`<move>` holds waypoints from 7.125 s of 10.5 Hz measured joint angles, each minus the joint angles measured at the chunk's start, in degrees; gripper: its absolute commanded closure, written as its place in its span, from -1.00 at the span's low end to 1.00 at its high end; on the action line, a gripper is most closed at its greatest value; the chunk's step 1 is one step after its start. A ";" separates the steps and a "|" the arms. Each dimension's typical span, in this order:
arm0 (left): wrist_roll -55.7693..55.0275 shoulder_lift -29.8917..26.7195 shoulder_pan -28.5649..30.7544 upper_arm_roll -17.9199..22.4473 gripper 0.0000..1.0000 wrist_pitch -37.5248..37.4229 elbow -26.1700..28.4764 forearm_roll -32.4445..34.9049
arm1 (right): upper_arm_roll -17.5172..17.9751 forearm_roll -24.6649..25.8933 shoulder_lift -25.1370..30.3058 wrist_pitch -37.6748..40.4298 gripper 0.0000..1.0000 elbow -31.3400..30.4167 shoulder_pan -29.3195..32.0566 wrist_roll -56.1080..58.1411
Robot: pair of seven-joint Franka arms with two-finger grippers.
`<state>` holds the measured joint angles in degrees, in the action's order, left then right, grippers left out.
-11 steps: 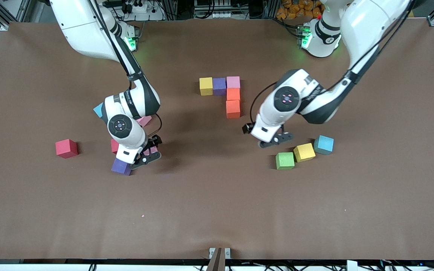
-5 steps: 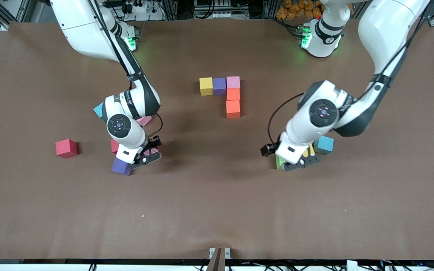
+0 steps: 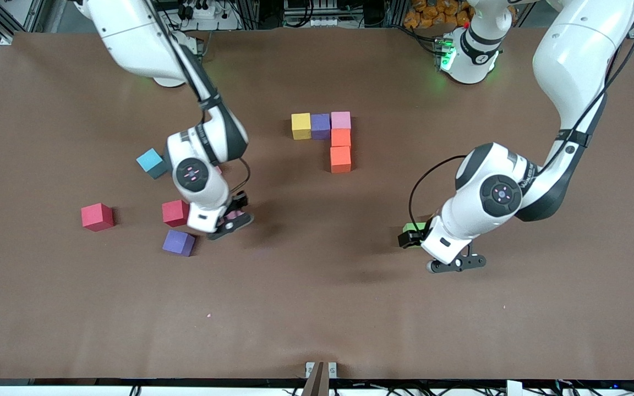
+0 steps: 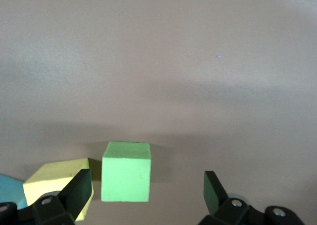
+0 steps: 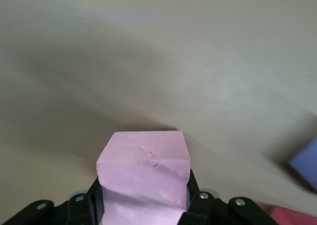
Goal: Form number 2 with 11 blocks
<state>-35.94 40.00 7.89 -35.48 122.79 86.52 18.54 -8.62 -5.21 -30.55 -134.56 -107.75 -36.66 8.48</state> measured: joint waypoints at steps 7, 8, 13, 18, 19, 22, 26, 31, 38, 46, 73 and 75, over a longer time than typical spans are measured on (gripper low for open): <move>1.12 5.21 -3.14 2.29 -1.00 -0.35 -0.09 2.12 | 0.26 0.14 2.47 4.39 0.50 1.24 -17.04 22.89; 1.12 5.89 -3.41 2.54 -1.00 -0.35 -0.09 2.19 | 0.28 0.46 2.61 6.71 0.51 1.93 -18.01 26.38; 3.04 6.32 -2.86 4.21 -1.00 -0.43 -0.26 2.97 | 0.31 3.02 -0.67 6.81 0.52 4.62 -22.31 29.20; 3.08 6.56 -3.82 4.20 -0.83 -0.86 0.81 2.97 | 0.34 3.00 -4.85 3.03 0.54 7.19 -23.35 28.79; 3.08 6.72 -3.96 4.20 -0.83 -0.97 1.39 2.98 | 0.38 2.99 -5.41 3.02 0.54 7.91 -23.79 27.98; 3.08 6.83 -3.99 4.23 -0.07 -1.01 3.23 2.98 | 0.50 2.91 -5.85 3.02 0.54 8.68 -24.85 26.80; 2.78 6.76 -3.88 4.23 0.22 -1.00 3.36 2.98 | 0.60 2.86 -5.95 3.06 0.54 8.84 -26.10 25.28; -6.56 4.12 -3.86 3.38 0.26 -1.81 2.03 2.98 | 0.52 2.86 -5.96 3.06 -0.99 8.92 -26.35 24.56; -30.77 -1.80 -4.00 -2.73 0.27 -8.15 2.03 2.97 | -0.51 2.85 -3.05 10.56 -1.00 11.02 -24.00 24.29; -65.84 -3.13 -5.95 -11.75 0.36 -11.12 2.62 1.70 | -8.63 3.03 1.69 13.95 -1.00 10.28 -4.60 24.51; -126.17 5.42 -40.80 7.02 0.39 19.90 9.53 7.07 | -9.19 -1.60 1.32 5.95 0.67 -5.95 9.43 9.47; -126.17 5.40 -40.57 7.05 0.38 19.96 9.56 7.13 | -9.11 -1.61 1.49 5.99 0.68 -5.86 9.38 9.46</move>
<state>-162.10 45.40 -32.68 -28.42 142.75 96.08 25.68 -17.73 -6.82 -29.06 -128.57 -113.61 -27.28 17.94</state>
